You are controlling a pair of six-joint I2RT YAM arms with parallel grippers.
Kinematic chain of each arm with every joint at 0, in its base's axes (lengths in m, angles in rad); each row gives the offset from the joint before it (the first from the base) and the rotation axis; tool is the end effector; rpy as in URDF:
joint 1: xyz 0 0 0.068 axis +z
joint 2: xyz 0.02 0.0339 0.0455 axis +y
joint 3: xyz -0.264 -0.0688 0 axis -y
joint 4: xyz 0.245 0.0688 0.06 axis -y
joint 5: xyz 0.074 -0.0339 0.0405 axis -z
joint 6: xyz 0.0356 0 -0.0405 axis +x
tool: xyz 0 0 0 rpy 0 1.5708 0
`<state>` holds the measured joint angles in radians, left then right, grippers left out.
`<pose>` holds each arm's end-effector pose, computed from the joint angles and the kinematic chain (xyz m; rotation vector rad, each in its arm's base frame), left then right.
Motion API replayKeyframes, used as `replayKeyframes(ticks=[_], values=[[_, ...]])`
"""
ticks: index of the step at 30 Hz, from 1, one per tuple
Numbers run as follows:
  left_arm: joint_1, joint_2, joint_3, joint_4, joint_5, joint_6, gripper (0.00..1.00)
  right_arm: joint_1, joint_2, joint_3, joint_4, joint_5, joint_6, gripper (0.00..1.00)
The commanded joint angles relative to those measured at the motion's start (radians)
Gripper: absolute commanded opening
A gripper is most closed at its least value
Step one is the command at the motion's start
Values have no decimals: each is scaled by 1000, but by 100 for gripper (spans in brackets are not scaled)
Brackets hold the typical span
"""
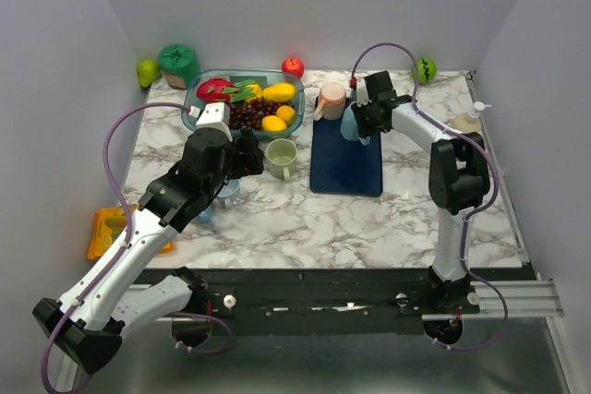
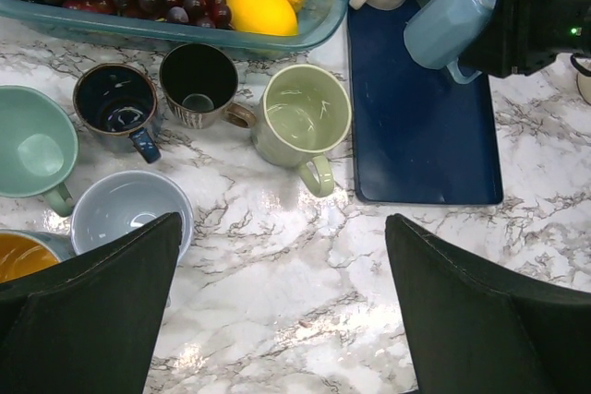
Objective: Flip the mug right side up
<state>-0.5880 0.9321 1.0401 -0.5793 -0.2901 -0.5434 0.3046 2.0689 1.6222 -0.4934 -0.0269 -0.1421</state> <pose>0.1688 -0.1003 0.3624 -0.1369 2.0417 -0.4181 0.4363 0.1382 0.2052 -0.5674 2.4484 0.1002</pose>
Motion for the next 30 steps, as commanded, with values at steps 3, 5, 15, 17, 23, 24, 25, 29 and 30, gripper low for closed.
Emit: replayKeyframes(ticks=[3, 5, 15, 17, 23, 24, 25, 29, 30], values=[[10, -13, 6, 15, 19, -3, 99, 2, 27, 44, 16, 61, 24, 14], [10, -15, 8, 16, 19, -3, 99, 1, 27, 48, 18, 65, 27, 1], [11, -38, -2, 41, 37, -1, 99, 4, -125, -74, 114, 33, 45, 1], [13, -48, -11, 58, 52, -4, 99, 5, -189, -100, 127, -25, 58, 1], [13, -59, -34, 110, 135, -9, 99, 39, -380, -226, 171, -117, 124, 1], [11, -59, -38, 117, 152, -9, 99, 44, -441, -240, 179, -137, 159, 1], [11, -58, -41, 136, 169, -10, 99, 53, -470, -266, 194, -186, 182, 1], [10, -52, -69, 220, 293, -12, 99, 99, -622, -308, 254, -301, 286, 1], [10, -52, -75, 246, 407, -10, 99, 112, -648, -314, 272, -320, 330, 1]])
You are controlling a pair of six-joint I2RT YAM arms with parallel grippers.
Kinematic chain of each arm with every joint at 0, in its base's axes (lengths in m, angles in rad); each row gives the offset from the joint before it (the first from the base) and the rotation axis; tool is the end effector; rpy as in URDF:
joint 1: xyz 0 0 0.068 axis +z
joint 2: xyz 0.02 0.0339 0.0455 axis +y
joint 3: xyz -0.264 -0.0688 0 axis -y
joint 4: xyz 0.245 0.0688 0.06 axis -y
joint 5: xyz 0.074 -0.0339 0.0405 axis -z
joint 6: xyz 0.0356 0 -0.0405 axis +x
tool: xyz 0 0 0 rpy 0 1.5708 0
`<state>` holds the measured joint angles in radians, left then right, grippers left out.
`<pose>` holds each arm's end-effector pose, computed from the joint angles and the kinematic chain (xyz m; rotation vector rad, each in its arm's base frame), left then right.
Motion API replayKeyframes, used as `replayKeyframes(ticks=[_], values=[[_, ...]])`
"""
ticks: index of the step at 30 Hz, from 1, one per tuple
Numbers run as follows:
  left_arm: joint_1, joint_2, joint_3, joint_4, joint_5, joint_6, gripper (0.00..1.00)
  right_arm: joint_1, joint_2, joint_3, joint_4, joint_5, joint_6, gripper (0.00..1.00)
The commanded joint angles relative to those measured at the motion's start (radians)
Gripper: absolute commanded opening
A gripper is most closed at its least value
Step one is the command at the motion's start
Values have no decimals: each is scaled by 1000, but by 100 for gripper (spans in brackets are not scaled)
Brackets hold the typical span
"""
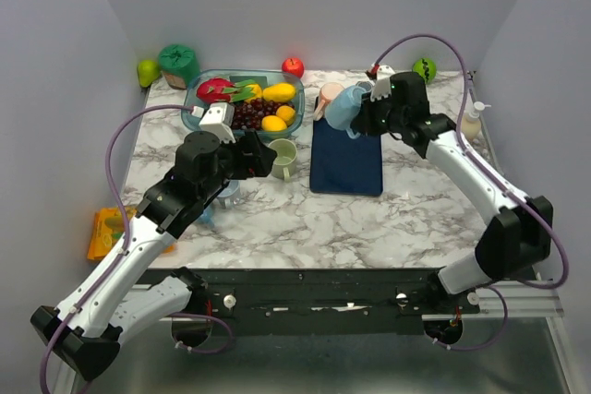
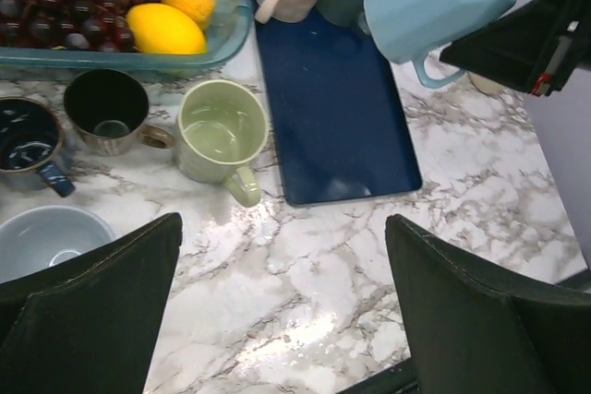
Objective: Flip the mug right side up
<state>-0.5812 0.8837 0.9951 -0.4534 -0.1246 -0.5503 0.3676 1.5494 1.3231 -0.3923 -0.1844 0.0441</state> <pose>0.1632 -0.1019 0.3678 -0.0560 1.9623 -0.6384 0.3293 0.1338 0.3177 -0.4595 2.1624 0.4326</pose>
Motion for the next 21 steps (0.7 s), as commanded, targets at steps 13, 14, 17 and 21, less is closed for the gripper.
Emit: replayKeyframes(ticks=[13, 14, 17, 21], values=[[0, -6, -53, 579, 500, -152, 99, 260, -371, -59, 597, -286, 496, 1], [0, -11, -58, 611, 519, -167, 99, 274, -373, -58, 619, -297, 516, 1], [0, -22, -59, 715, 528, -212, 99, 297, -380, -53, 693, -300, 591, 1], [0, -23, -39, 777, 525, -235, 99, 320, -379, -33, 768, -313, 677, 1]])
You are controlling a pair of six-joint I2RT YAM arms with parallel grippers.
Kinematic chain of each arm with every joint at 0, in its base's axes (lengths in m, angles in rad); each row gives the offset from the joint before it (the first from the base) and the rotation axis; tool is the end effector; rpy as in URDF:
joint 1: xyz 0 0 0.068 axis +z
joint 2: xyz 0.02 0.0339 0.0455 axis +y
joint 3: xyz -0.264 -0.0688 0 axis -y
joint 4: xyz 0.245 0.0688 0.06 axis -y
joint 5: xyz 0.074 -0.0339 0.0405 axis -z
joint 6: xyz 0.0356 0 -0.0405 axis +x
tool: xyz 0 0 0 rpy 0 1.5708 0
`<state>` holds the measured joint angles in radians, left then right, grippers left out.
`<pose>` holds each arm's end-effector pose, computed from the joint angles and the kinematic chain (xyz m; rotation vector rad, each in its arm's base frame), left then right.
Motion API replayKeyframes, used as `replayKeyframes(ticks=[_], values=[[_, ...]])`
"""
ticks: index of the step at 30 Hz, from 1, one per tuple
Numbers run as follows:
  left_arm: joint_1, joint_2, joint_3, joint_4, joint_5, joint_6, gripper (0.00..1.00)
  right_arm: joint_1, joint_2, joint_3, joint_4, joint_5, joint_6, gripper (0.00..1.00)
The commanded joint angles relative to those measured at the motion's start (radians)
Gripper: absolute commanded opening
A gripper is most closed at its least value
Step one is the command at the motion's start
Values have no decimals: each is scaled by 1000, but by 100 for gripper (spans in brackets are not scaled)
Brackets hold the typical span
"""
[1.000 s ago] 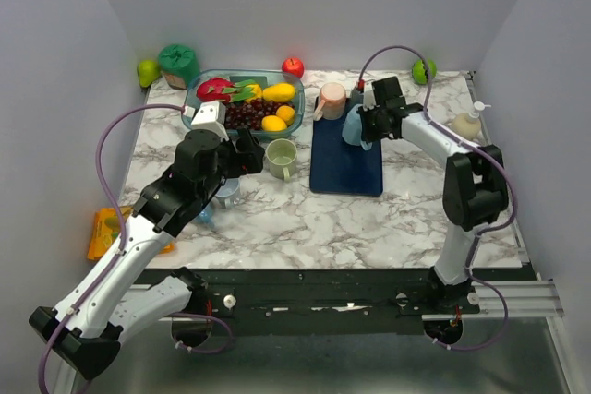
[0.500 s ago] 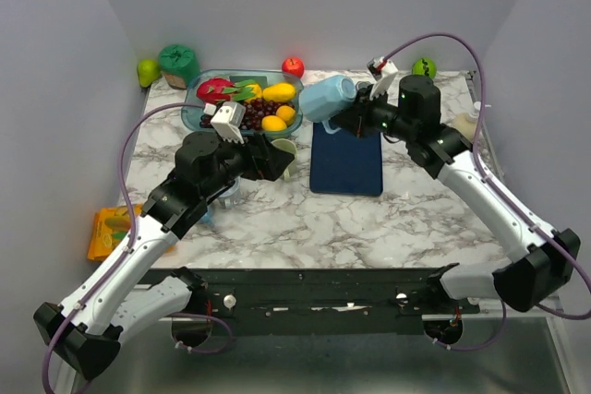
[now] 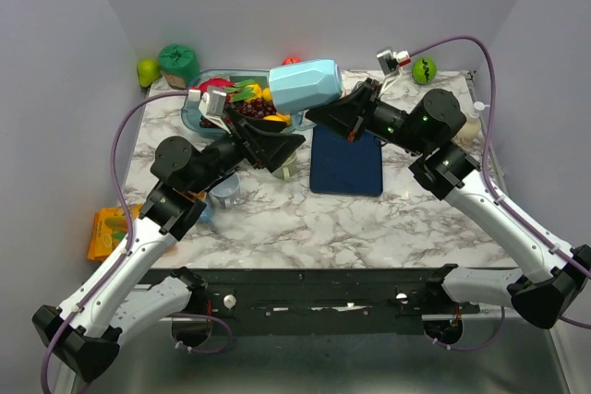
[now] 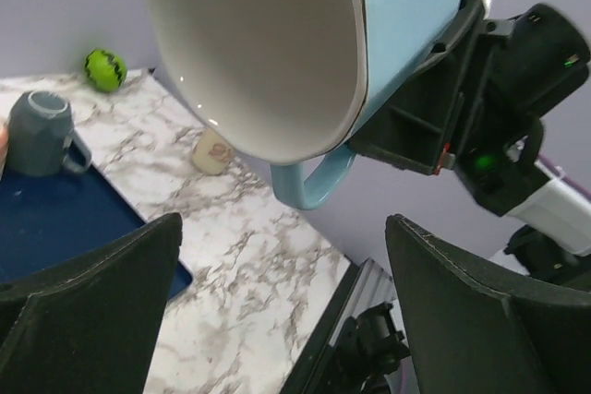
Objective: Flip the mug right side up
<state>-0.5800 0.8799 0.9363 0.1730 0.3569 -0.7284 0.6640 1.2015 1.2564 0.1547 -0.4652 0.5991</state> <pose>0.1584 -0.1187 0.4151 0.2214 1.4716 -1.3207 0.2024 0.1787 0.4551 -0.4759 1.4504 1.3484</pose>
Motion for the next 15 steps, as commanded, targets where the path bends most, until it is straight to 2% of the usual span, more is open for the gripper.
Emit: replayKeyframes(ticks=[1, 3, 6, 8, 9, 11, 12, 15], values=[[-1, -18, 25, 163, 45, -60, 99, 26, -23, 41, 230, -38, 129, 1], [-1, -9, 47, 166, 45, -68, 96, 36, -22, 57, 241, -47, 146, 1], [-1, 17, 82, 152, 53, -71, 82, 40, -20, 67, 267, -66, 171, 1], [-1, 28, 101, 146, 59, -75, 77, 42, -17, 74, 282, -82, 177, 1], [0, 34, 104, 146, 59, -77, 70, 42, -19, 75, 284, -85, 180, 1], [0, 37, 105, 163, 50, -89, 68, 43, -14, 75, 301, -101, 185, 1], [0, 39, 105, 172, 48, -92, 63, 45, -14, 75, 302, -104, 194, 1], [-1, 47, 114, 187, 47, -103, 58, 46, -8, 66, 338, -125, 221, 1]])
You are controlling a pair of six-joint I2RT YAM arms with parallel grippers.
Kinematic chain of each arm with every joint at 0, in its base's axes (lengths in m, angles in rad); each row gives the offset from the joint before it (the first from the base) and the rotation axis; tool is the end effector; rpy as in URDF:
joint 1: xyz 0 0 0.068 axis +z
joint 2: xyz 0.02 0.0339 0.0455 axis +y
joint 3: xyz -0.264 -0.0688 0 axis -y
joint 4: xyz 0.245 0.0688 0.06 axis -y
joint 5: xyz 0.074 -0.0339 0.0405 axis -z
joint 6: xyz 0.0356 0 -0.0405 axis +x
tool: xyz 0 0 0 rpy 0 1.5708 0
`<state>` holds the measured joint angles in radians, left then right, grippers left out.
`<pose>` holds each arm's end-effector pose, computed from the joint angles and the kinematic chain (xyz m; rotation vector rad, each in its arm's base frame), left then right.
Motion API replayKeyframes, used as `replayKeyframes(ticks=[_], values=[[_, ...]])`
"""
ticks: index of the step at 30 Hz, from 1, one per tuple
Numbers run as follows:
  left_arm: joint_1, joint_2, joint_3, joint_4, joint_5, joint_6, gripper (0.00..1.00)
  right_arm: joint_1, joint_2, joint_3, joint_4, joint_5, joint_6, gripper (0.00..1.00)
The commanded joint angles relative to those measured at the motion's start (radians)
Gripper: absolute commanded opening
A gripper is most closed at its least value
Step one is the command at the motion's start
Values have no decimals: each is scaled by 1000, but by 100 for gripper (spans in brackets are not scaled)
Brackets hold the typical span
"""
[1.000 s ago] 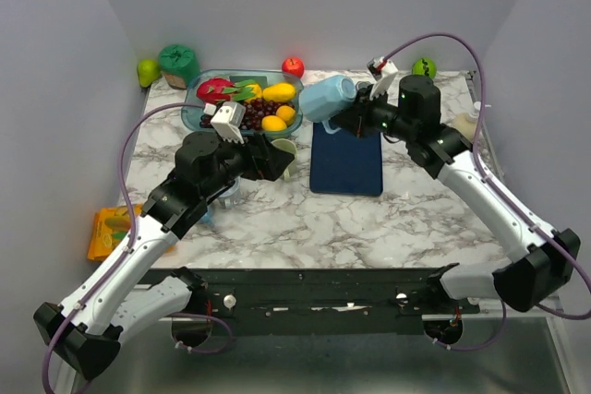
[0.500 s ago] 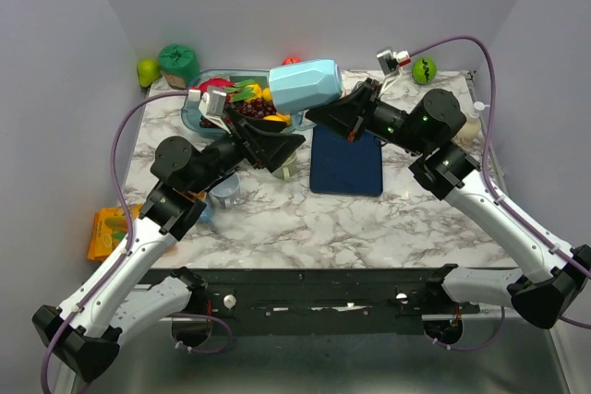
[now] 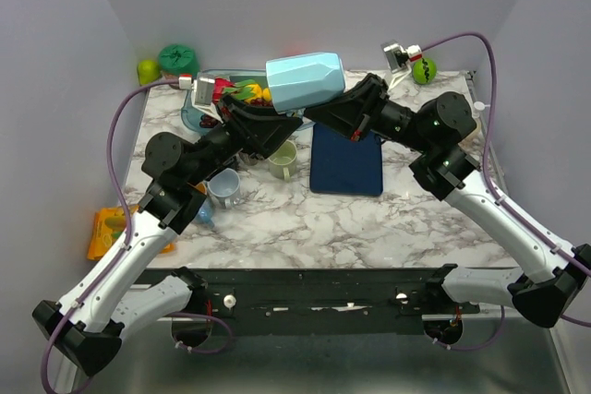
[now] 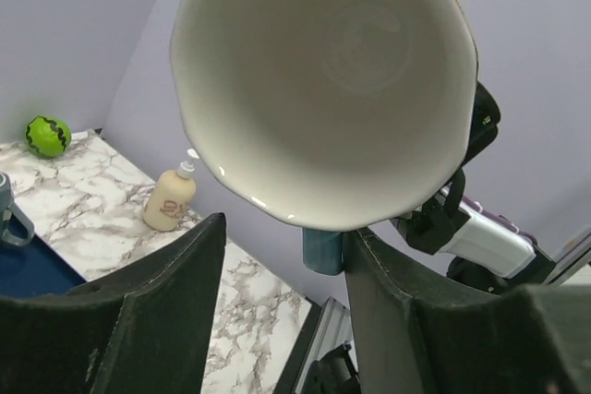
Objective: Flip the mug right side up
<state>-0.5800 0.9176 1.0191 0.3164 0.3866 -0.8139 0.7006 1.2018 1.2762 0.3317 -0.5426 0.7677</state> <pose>0.1557 -0.1181 0.4511 0.2296 1.2945 -1.4319 0.1874 0.1821 0.4791 -0.4983 1.2997 1.5692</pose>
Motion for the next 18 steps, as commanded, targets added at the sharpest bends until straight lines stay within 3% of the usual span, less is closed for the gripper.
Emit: replayKeyframes(ticks=[1, 14, 17, 18], values=[[0, 12, 33, 55, 18, -21, 58, 11, -7, 38, 180, -52, 58, 1], [0, 52, 56, 141, 51, -67, 56, 46, 41, 5, 227, -71, 99, 1], [-1, 49, 58, 142, 46, -65, 41, 48, 38, -8, 211, -53, 97, 1], [-1, 43, 56, 141, 38, -62, 27, 48, 39, -11, 202, -48, 87, 1]])
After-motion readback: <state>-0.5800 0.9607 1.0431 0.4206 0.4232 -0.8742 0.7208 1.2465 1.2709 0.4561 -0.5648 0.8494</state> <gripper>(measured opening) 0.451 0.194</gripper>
